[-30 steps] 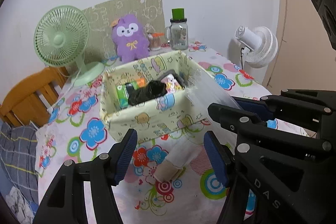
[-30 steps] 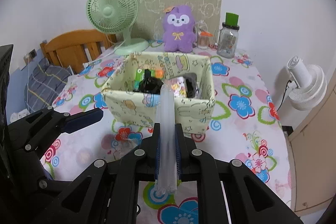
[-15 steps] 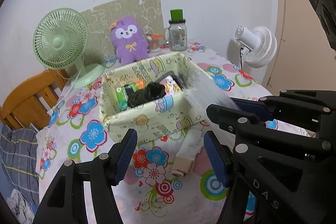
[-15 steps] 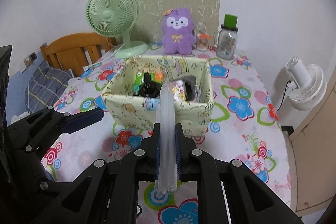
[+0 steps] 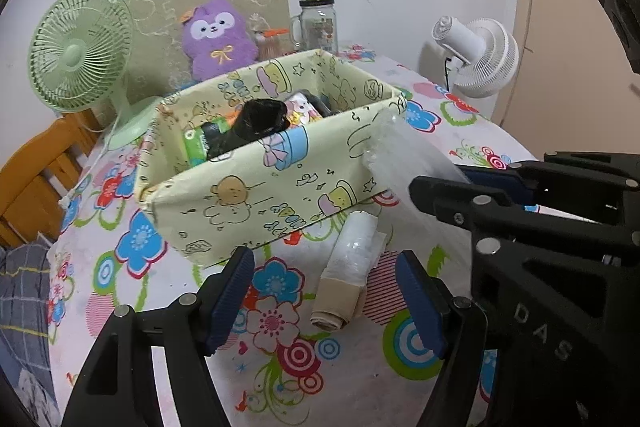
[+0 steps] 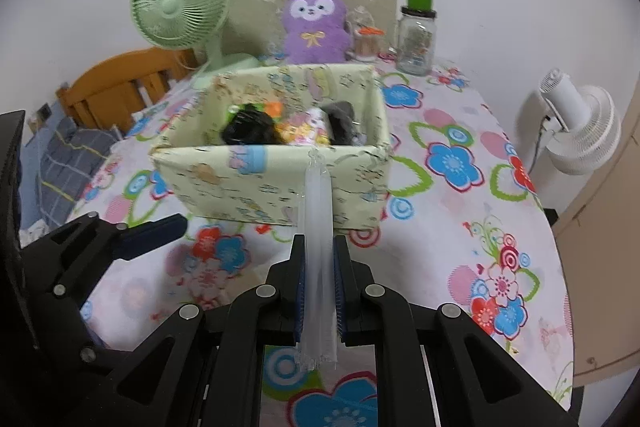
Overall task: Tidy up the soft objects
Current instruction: 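Carry the white roll with the left gripper while the right carries the clear bag toward the box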
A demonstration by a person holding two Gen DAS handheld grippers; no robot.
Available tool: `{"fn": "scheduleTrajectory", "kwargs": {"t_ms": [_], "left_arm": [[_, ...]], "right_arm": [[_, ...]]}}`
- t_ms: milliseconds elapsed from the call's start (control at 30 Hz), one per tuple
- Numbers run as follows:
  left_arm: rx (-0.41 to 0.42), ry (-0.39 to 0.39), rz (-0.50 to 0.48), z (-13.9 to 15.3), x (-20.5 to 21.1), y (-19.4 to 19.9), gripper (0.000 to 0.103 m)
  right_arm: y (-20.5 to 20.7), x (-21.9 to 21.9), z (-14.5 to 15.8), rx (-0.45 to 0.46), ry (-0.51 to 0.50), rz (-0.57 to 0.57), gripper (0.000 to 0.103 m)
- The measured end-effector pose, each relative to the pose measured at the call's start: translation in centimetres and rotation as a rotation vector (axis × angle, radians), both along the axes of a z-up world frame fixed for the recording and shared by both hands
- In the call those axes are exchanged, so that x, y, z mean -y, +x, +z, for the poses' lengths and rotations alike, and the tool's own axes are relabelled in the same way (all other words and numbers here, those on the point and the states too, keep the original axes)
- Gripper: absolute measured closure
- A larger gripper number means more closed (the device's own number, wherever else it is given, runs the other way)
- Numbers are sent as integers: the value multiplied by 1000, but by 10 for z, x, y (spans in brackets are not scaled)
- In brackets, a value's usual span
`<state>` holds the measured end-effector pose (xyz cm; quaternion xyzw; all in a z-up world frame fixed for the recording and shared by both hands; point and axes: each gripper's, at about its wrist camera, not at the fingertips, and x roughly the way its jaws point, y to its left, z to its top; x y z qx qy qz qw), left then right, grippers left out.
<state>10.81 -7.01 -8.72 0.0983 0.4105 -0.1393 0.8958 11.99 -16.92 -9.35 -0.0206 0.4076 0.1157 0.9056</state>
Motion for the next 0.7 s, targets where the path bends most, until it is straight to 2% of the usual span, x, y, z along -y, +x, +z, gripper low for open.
{"fn": "scheduleTrajectory", "kwargs": {"t_ms": [467,700], "left_arm": [[-69,14,-45,-33,10,21,28],[-104,20,-57,-49,15,31,29]], "right_arm": [[18,12,-37,-91,-11,-46,88],[26,17,-46,-119,-15,-59,88]]}}
